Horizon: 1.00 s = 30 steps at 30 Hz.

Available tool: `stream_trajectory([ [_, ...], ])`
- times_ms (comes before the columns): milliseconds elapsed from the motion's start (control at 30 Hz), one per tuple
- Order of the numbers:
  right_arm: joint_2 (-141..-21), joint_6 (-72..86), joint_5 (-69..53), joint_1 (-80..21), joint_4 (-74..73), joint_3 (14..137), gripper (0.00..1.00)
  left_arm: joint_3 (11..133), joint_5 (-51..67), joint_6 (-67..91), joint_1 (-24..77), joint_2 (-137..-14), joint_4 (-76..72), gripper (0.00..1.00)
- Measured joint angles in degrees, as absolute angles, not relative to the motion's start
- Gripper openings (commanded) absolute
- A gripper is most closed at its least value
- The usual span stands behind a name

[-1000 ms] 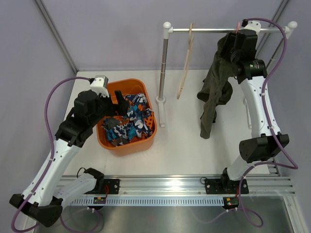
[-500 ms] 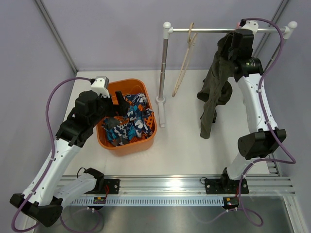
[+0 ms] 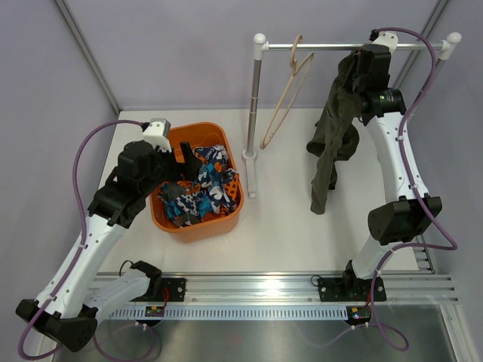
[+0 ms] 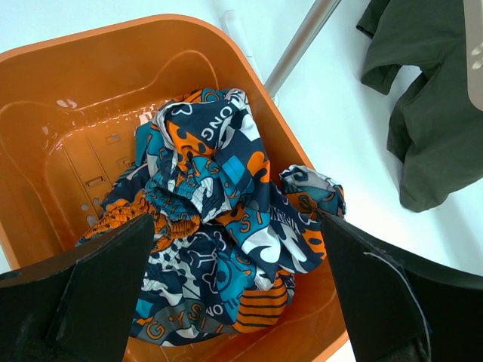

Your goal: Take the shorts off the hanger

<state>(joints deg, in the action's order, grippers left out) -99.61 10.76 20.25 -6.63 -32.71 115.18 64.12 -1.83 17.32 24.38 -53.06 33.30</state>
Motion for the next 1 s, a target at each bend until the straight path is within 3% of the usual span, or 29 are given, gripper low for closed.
stream_trajectory([
  [1000,-91.3,12.4,15.8,-6.6,-47.5,119.6,0.0,64.1,0.3,17.3,24.4,-53.8,33.3,0.96],
])
